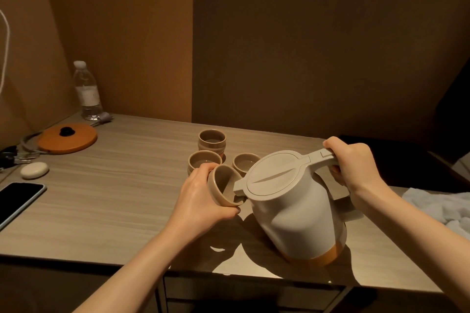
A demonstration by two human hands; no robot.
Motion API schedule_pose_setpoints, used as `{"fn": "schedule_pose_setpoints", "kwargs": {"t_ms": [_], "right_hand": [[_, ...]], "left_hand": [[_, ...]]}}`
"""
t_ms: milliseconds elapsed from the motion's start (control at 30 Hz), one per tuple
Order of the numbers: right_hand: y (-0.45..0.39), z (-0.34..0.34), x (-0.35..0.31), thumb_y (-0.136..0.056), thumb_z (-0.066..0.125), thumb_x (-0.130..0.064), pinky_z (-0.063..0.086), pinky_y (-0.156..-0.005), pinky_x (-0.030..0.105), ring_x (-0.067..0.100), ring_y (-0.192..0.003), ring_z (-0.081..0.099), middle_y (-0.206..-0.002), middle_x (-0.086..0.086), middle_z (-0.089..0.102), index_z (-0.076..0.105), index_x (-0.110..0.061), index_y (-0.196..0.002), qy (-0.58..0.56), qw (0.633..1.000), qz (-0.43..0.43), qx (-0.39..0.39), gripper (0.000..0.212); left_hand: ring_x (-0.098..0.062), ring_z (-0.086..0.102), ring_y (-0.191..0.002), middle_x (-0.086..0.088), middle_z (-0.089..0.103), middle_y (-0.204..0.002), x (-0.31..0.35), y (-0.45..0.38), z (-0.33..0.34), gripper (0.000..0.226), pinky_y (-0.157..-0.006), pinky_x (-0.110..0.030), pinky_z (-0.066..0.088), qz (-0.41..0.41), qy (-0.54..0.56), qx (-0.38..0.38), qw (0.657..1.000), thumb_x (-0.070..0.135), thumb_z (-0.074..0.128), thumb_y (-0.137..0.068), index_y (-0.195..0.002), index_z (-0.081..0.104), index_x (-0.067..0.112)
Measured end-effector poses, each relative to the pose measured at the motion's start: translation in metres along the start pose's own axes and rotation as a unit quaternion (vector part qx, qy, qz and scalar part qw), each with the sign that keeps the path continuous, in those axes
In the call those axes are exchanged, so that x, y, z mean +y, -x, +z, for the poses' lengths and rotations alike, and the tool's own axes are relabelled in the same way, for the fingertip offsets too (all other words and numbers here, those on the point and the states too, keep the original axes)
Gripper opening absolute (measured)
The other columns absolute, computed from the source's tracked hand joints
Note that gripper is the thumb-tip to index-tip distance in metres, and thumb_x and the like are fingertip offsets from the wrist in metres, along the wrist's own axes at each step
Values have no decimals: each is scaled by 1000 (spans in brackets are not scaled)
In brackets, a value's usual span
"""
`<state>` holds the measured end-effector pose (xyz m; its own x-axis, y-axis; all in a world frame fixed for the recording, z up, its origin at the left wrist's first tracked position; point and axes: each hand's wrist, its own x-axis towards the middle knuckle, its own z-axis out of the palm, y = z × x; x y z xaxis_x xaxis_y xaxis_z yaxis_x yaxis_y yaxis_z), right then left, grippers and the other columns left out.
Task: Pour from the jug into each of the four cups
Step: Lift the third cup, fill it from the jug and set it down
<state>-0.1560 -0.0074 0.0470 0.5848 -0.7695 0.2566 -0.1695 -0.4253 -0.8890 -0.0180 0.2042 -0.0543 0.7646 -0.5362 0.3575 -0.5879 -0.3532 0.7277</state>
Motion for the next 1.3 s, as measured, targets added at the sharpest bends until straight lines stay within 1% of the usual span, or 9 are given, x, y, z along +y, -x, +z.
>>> {"fn": "schedule_pose_setpoints", "kwargs": {"t_ms": [100,233,433,700,967,1100,1233,1300], "right_hand": [[-2,2,0,-92,50,-21,34,-60,35,21,-54,44,-60,20,54,58,18,-69,-1,1000,-4,2,46],[-4,5,0,-91,52,-22,36,-64,37,22,-56,46,-61,20,55,59,18,-69,-6,1000,-6,0,47],[-4,9,-1,-89,53,-23,36,-64,39,23,-57,45,-57,18,53,59,10,-61,2,1000,-17,-6,44],[-4,12,-4,-89,54,-23,34,-58,34,18,-52,42,-49,9,49,54,-5,-49,7,999,-28,-18,44],[-7,14,-5,-86,54,-26,33,-59,35,16,-48,40,-42,4,46,51,-9,-42,9,999,-25,-22,47],[-10,16,-5,-84,53,-28,35,-62,39,17,-50,42,-45,8,48,53,-8,-44,15,999,-28,-25,45],[-11,18,-4,-82,53,-31,37,-64,41,22,-55,46,-48,10,52,54,-10,-43,24,999,-33,-19,44],[-11,18,-5,-81,53,-32,37,-63,41,22,-55,45,-48,10,51,53,-12,-41,25,999,-35,-19,44]], "left_hand": [[-7,49,-110,14,51,-121,-1,1,0,89,-88,-24,43,0,8,3,1000,38,91,-49,-124,44,31],[-6,48,-110,15,51,-120,-3,3,-1,88,-89,-24,43,-2,8,7,1000,38,91,-49,-123,44,33],[-8,48,-113,12,52,-124,-5,5,-4,89,-90,-23,41,5,-1,5,1000,35,91,-50,-125,44,31],[-8,48,-113,13,52,-122,-6,8,-5,89,-89,-23,40,7,4,3,1000,32,91,-49,-125,45,31],[-8,49,-113,14,52,-121,-9,9,-3,90,-92,-25,43,7,12,8,1000,34,91,-49,-126,44,31],[-7,48,-113,16,51,-119,-11,9,-2,90,-93,-27,43,4,12,8,1000,35,91,-48,-126,44,32],[-8,49,-114,14,52,-121,-13,9,-2,92,-94,-28,44,1,13,8,1000,36,91,-48,-127,45,31],[-8,49,-114,15,53,-120,-13,9,-2,92,-94,-29,45,0,15,7,1000,38,91,-48,-126,44,32]]}}
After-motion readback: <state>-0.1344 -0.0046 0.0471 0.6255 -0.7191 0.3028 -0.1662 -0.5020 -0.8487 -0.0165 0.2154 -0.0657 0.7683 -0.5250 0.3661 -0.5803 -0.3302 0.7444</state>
